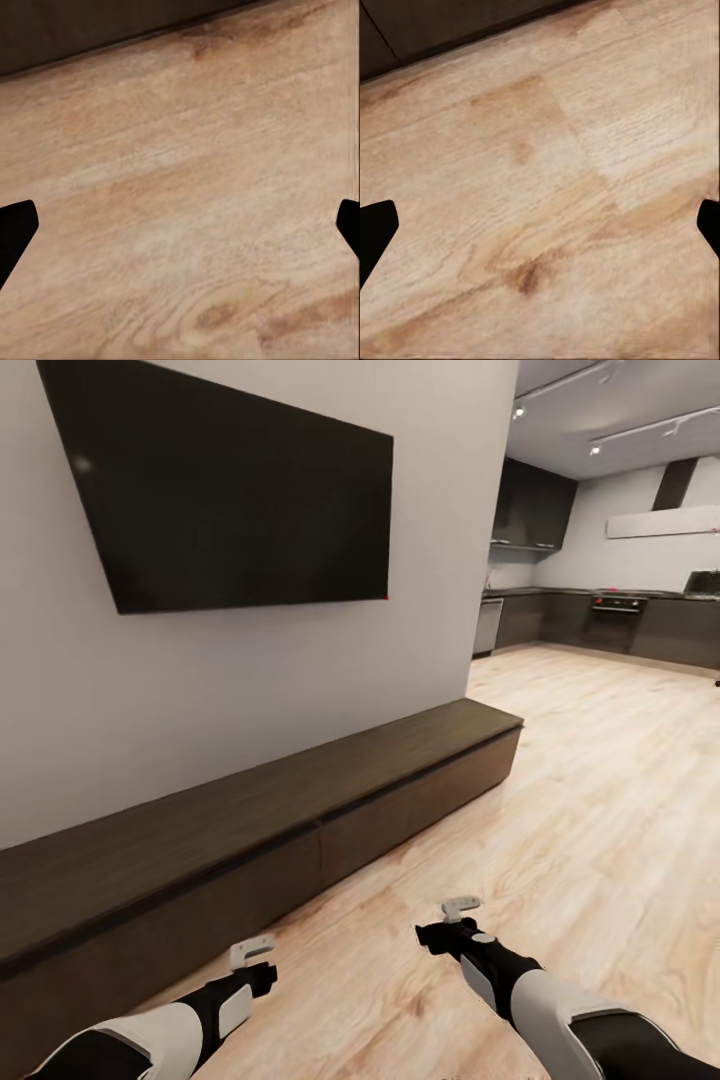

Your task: Place each of the two pumpkins and all three candles from the living room inside a cabinet in the living room (use any cabinet), then make sure every cabinet is closed, and position the cauldron so it is next to a table in the living room.

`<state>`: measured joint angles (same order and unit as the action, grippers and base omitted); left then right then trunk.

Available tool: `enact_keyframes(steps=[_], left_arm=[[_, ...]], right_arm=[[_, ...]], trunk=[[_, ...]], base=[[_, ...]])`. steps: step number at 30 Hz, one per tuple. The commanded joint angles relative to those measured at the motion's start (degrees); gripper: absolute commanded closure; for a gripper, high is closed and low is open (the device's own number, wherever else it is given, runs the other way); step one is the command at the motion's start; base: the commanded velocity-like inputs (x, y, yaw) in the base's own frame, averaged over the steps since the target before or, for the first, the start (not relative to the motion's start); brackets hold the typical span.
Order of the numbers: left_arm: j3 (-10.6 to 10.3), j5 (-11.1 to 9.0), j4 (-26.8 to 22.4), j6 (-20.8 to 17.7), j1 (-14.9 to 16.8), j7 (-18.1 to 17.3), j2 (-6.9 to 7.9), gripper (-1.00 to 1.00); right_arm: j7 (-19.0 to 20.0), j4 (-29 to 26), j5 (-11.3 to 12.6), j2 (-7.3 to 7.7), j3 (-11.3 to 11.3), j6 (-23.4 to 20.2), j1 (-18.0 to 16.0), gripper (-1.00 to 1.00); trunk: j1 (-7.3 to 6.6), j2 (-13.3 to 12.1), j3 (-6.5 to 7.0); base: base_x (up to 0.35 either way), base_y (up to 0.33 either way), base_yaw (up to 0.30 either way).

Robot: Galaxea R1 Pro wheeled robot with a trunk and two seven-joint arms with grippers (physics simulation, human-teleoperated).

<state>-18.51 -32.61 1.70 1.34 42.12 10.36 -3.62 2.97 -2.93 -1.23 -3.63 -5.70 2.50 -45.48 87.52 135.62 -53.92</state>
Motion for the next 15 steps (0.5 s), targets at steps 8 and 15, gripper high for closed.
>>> enact_keyframes(steps=[8, 15], left_arm=[[-0.56, -0.61, 0.22, 0.18, 0.07, -0.93, -0.23, -1.00], [-0.53, -0.90, 0.24, 0.54, 0.07, -2.69, -0.24, -1.00]], right_arm=[[0.56, 2.39, 0.32, 4.38, -0.37, -0.49, -0.03, -1.00], [2.07, 2.76, 4.01, 5.94, -0.37, -0.32, 3.37, -1.00]], trunk=[[-1.78, -3.20, 1.16], [-3.31, -6.01, 2.54]], base=[[0.000, 0.000, -0.203], [0.000, 0.000, -0.095]])
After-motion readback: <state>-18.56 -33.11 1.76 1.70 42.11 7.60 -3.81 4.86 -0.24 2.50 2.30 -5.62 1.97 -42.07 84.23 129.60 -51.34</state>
